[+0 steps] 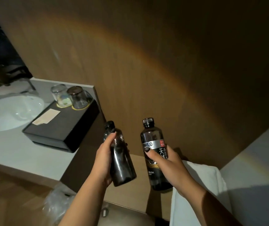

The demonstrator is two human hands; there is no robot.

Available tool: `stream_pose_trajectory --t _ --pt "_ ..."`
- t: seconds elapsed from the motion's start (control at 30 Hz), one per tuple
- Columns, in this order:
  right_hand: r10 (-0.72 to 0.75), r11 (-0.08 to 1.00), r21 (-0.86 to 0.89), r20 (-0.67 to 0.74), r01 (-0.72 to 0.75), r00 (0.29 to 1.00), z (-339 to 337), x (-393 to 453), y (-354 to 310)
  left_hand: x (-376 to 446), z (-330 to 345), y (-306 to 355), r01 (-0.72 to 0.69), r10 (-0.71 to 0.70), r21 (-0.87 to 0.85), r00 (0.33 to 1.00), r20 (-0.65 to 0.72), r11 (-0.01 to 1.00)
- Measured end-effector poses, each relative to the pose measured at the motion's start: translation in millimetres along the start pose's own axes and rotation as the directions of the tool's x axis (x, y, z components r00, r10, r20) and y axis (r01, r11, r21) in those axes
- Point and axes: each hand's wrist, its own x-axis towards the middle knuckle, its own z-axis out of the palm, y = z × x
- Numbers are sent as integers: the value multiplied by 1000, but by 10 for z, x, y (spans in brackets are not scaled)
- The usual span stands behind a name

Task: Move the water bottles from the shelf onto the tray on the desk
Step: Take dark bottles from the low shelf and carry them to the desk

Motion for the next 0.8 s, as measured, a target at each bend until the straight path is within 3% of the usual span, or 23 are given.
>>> stream_pose_trajectory --t 0.23,0.63,0.8 --pt "33 995 -102 96 -23 995 457 130 -41 -152 -380 186 -152 185 262 977 -105 953" --pt "42 993 -117 202 -18 979 2300 291 -179 -595 -2099 857 -187 271 257 899 -345 948" --pt "24 989 -150 223 10 975 3337 230 -128 -752 -3003 1207 -182 246 208 906 -344 961"
